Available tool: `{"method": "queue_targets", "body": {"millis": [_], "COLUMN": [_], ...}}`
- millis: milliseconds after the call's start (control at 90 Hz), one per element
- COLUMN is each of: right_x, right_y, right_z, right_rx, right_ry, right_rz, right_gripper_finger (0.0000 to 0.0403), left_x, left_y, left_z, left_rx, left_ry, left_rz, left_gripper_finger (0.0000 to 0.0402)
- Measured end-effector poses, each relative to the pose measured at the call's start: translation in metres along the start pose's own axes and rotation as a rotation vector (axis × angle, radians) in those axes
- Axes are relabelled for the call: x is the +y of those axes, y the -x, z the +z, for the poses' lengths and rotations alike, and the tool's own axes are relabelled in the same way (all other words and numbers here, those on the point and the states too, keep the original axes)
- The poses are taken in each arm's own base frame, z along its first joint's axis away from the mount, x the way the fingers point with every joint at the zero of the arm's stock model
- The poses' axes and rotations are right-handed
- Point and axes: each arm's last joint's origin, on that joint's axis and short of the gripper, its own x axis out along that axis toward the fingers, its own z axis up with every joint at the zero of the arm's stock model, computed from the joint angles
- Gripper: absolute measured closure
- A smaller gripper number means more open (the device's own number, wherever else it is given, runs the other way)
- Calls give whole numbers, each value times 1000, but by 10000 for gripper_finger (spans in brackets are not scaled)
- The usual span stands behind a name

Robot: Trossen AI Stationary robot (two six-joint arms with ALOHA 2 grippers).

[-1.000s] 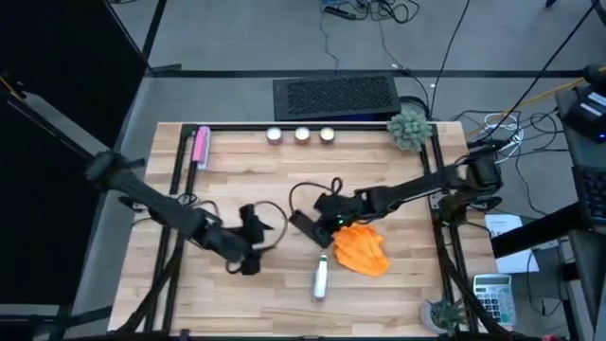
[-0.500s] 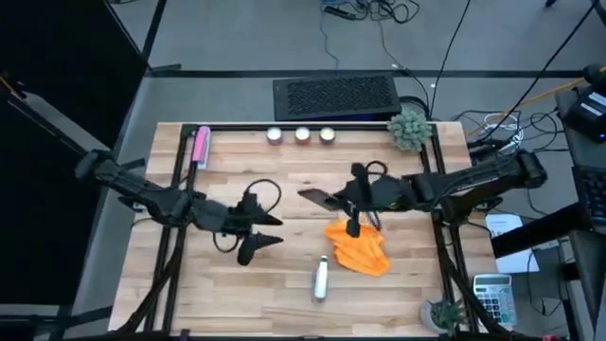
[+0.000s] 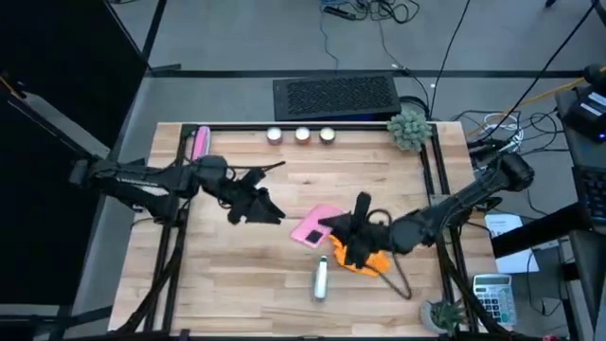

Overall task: Apply microfiber cloth
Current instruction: Spray the back of the cellphone using the spray bottle

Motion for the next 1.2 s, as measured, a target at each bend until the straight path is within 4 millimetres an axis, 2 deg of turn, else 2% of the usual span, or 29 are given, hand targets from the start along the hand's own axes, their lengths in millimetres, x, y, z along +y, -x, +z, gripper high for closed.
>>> {"method": "queue_targets", "body": {"millis": [122, 289, 522, 644, 944, 1200], "right_x": [17, 27, 26, 24, 21, 17], "right_y": [-10, -16, -20, -25, -30, -25], "right_z": [2, 1, -4, -9, -13, -8], "right_rx": [51, 76, 141, 161, 118, 182], "right_ry": [138, 282, 402, 432, 441, 382], "right_rz": [-48, -58, -71, -74, -57, -121], "right_gripper_finger": [395, 393, 393, 391, 374, 317], "left_x": [9, 16, 23, 22, 26, 25], "left_y": [-12, -28, -37, -38, -37, -29], "left_z": [3, 7, 7, 9, 10, 20], "left_rx": [4, -3, 15, 10, 11, -74], "left_ry": [63, 120, 153, 134, 93, -2], "left_rz": [-21, -92, -116, -151, -138, -124], "left_gripper_finger": [175, 175, 182, 222, 379, 388]}}
